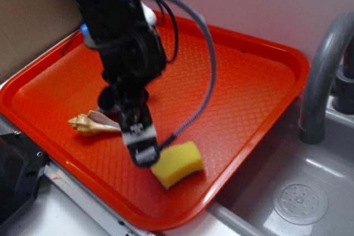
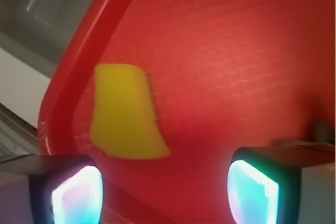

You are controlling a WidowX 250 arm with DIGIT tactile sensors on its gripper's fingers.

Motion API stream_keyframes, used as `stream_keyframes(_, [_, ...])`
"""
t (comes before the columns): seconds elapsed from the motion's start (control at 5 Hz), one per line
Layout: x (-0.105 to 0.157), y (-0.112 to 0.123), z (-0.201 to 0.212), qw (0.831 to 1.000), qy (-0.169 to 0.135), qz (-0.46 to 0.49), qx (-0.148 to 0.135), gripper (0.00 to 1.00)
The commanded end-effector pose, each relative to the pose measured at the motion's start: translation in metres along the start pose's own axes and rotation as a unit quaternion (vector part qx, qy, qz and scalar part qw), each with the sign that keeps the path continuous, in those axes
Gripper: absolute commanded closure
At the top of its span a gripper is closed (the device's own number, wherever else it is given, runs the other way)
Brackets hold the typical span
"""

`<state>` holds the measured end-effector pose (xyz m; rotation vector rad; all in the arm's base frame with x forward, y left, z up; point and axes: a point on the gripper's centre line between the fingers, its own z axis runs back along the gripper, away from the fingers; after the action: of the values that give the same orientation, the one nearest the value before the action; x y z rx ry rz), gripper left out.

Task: Grab the green sponge.

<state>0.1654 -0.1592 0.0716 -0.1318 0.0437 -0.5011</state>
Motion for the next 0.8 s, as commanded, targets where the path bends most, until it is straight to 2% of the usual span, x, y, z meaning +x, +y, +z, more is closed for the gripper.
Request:
stream_keyframes(0.0, [0.001, -0.02, -0.024, 0.999, 0.023, -0.037, -0.003, 0.0])
stream_keyframes(0.2, [0.006, -0.019, -0.036, 0.999, 0.038, -0.034, 0.009, 0.0])
stream_keyframes(0.6, [0.015, -0.019, -0.048, 0.998, 0.054, -0.031, 0.013, 0.0])
